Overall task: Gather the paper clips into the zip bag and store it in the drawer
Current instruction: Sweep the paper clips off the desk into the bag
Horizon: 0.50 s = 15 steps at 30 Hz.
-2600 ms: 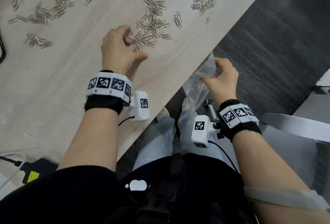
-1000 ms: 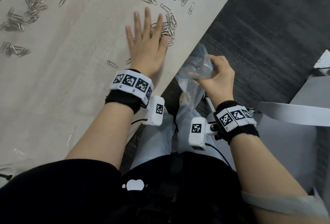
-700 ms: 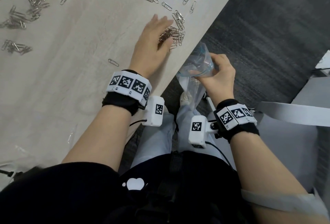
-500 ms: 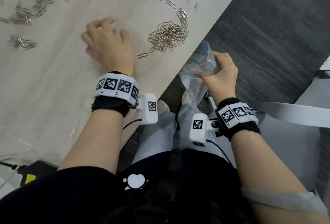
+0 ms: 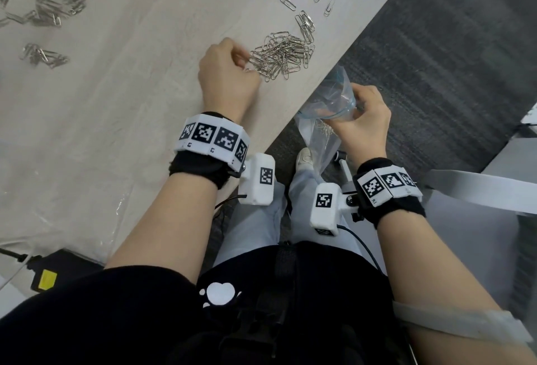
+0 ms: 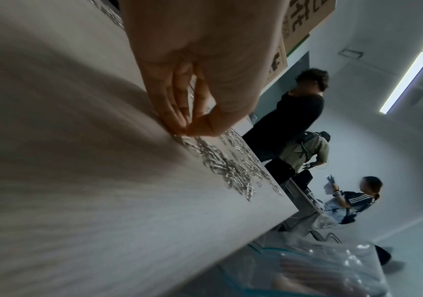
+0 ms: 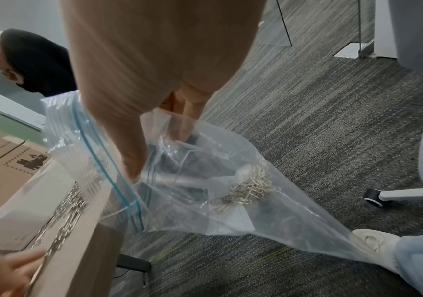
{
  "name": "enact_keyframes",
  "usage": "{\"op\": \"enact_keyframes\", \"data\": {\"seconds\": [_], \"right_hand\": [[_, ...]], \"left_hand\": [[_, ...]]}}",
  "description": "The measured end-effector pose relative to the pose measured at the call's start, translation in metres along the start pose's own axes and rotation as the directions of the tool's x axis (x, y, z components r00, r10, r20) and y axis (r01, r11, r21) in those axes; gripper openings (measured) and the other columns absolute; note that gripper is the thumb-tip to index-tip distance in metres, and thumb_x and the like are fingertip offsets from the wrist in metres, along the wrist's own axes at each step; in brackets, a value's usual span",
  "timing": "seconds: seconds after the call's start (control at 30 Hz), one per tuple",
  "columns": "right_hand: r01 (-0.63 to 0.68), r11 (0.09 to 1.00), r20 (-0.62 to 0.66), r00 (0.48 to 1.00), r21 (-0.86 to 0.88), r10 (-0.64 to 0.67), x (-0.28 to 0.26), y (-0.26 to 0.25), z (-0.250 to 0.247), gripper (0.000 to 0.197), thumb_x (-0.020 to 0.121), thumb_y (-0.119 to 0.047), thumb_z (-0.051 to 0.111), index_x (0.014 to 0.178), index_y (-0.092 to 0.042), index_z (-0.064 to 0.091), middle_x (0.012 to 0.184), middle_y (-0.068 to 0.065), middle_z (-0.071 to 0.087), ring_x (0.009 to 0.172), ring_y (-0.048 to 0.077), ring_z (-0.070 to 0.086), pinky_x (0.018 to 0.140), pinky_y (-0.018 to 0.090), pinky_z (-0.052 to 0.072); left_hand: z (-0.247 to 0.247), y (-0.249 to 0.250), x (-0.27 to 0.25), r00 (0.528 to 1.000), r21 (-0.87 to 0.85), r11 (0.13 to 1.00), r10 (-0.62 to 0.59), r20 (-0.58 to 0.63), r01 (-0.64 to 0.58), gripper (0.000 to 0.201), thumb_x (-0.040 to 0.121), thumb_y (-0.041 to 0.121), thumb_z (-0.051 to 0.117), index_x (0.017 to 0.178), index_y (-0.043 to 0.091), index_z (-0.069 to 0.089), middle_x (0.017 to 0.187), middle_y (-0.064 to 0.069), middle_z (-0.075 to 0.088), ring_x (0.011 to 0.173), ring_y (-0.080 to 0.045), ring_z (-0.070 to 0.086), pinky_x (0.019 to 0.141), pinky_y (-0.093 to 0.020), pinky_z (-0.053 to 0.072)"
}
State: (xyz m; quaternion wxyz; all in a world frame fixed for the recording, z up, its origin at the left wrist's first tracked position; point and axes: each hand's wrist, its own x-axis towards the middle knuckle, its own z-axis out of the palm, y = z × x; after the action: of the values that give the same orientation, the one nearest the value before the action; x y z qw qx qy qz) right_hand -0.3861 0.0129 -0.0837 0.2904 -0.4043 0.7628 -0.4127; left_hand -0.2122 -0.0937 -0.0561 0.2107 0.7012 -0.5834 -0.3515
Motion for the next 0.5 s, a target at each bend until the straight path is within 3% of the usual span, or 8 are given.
{"op": "enact_keyframes", "data": {"seconds": [0.07, 0.13, 0.2, 0.27, 0.37, 0.43, 0.5], "right_hand": [[0.001, 1.0, 0.006, 1.0, 0.0, -0.001, 0.0, 0.0, 0.0, 0.043, 0.066, -0.025, 0.08, 0.102, -0.008, 0.068, 0.092, 0.0, 0.056, 0.08, -0.006, 0.052, 0.074, 0.025, 0.05], [0.004, 1.0, 0.01, 1.0, -0.001, -0.004, 0.001, -0.001, -0.001, 0.043, 0.065, -0.024, 0.08, 0.103, -0.007, 0.068, 0.093, 0.001, 0.056, 0.081, -0.006, 0.052, 0.074, 0.025, 0.05], [0.008, 1.0, 0.012, 1.0, -0.001, -0.008, 0.001, -0.001, -0.001, 0.043, 0.065, -0.022, 0.08, 0.103, -0.006, 0.067, 0.094, 0.001, 0.056, 0.082, -0.006, 0.052, 0.075, 0.026, 0.051], [0.003, 1.0, 0.018, 1.0, 0.004, -0.003, 0.001, -0.002, -0.001, 0.043, 0.065, -0.022, 0.08, 0.104, -0.006, 0.067, 0.094, 0.001, 0.056, 0.083, -0.004, 0.052, 0.076, 0.028, 0.052], [0.004, 1.0, 0.025, 1.0, 0.004, -0.004, 0.001, -0.002, -0.001, 0.044, 0.065, -0.024, 0.079, 0.103, -0.006, 0.067, 0.094, 0.001, 0.056, 0.082, -0.004, 0.053, 0.074, 0.027, 0.051], [0.006, 1.0, 0.029, 1.0, 0.01, -0.006, 0.002, -0.001, -0.002, 0.044, 0.065, -0.026, 0.079, 0.103, -0.007, 0.067, 0.094, 0.0, 0.056, 0.081, -0.007, 0.052, 0.073, 0.023, 0.049], [0.008, 1.0, 0.03, 1.0, 0.017, -0.008, 0.003, 0.0, -0.002, 0.043, 0.066, -0.027, 0.079, 0.103, -0.008, 0.067, 0.094, 0.0, 0.056, 0.081, -0.01, 0.052, 0.072, 0.017, 0.046]], "left_hand": [[0.005, 0.006, 0.001, 0.996, -0.101, 0.994, 0.049, 0.079, -0.041, 0.03, 0.065, -0.001, 0.056, 0.089, 0.014, 0.066, 0.081, 0.002, 0.064, 0.072, -0.01, 0.058, 0.077, -0.031, 0.055], [0.005, 0.009, 0.003, 0.989, -0.192, 0.979, 0.087, 0.119, -0.063, 0.036, 0.067, -0.01, 0.055, 0.092, 0.014, 0.065, 0.081, 0.006, 0.062, 0.072, -0.004, 0.057, 0.074, -0.021, 0.055], [0.0, 0.008, 0.007, 0.989, -0.225, 0.967, 0.138, 0.05, -0.123, 0.039, 0.07, -0.013, 0.053, 0.095, 0.014, 0.065, 0.09, 0.003, 0.064, 0.078, 0.0, 0.058, 0.071, -0.016, 0.053], [-0.006, 0.006, 0.011, 0.986, -0.178, 0.971, 0.167, 0.008, -0.163, 0.043, 0.071, -0.01, 0.053, 0.102, 0.017, 0.065, 0.106, -0.001, 0.061, 0.094, -0.002, 0.056, 0.077, -0.014, 0.051], [-0.011, 0.008, 0.017, 0.957, 0.009, 0.989, 0.141, 0.253, -0.148, 0.063, 0.07, 0.004, 0.07, 0.127, 0.025, 0.052, 0.131, 0.001, 0.042, 0.123, -0.014, 0.037, 0.104, -0.022, 0.035], [-0.013, 0.013, 0.02, 0.903, 0.142, 0.965, 0.148, 0.404, -0.221, 0.083, 0.066, 0.016, 0.079, 0.139, 0.023, 0.039, 0.137, -0.001, 0.033, 0.126, -0.021, 0.029, 0.109, -0.029, 0.03], [-0.011, 0.017, 0.022, 0.872, 0.139, 0.956, 0.17, 0.459, -0.26, 0.094, 0.063, 0.019, 0.084, 0.142, 0.02, 0.034, 0.137, -0.004, 0.03, 0.12, -0.021, 0.036, 0.108, -0.03, 0.034]]}}
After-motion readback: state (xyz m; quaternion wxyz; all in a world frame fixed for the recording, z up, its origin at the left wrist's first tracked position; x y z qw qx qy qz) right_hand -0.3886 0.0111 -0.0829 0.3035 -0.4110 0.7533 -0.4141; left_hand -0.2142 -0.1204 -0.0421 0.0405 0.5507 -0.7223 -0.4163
